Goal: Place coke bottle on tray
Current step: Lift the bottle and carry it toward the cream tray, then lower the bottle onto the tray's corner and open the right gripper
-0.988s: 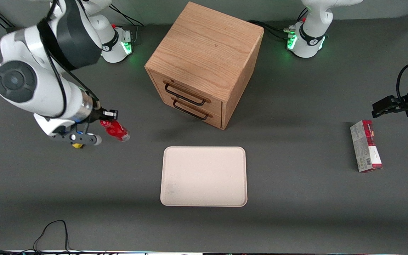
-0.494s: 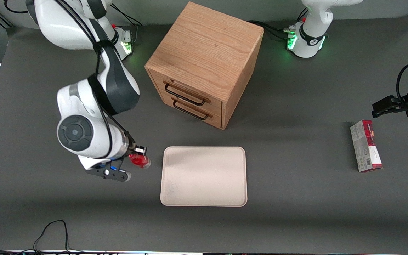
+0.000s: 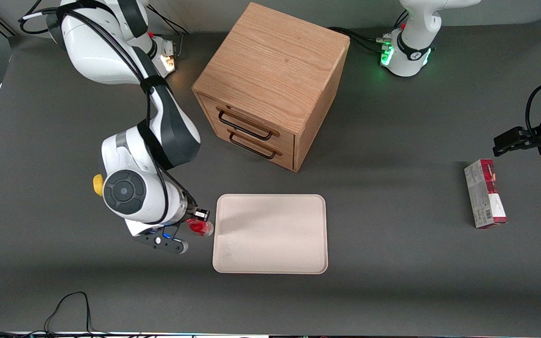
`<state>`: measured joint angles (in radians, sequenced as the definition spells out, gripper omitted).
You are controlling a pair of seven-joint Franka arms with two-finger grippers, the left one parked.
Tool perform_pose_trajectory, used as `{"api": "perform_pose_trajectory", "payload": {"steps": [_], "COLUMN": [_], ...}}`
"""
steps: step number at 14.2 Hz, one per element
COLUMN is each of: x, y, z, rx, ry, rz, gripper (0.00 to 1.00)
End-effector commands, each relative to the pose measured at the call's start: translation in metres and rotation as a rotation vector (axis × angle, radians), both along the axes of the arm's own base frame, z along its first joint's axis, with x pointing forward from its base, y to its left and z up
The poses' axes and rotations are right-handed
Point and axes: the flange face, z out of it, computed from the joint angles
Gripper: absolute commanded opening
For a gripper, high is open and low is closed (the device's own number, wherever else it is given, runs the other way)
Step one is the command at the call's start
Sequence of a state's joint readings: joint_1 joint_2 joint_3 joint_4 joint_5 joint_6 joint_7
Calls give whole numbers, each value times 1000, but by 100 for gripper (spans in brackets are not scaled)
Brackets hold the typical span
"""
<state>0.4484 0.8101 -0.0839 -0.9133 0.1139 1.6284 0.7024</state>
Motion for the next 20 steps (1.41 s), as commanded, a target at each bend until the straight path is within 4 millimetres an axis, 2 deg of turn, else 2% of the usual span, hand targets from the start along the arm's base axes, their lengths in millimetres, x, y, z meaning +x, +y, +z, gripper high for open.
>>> {"api": "perform_pose_trajectory", "payload": {"steps": [1, 6, 7, 8, 13, 15, 20], "x": [-2, -8, -5, 1, 15, 21, 31], "y": [15, 33, 32, 31, 32, 27, 29], "z": [10, 5, -10, -9, -36, -39, -54], "rx": [43, 55, 50, 60, 72, 84, 104], "ry": [-5, 8, 16, -6, -40, -64, -111], "rz": [-52, -74, -79, -86, -96, -118, -149], "gripper": [0, 0, 0, 0, 0, 0, 0]}}
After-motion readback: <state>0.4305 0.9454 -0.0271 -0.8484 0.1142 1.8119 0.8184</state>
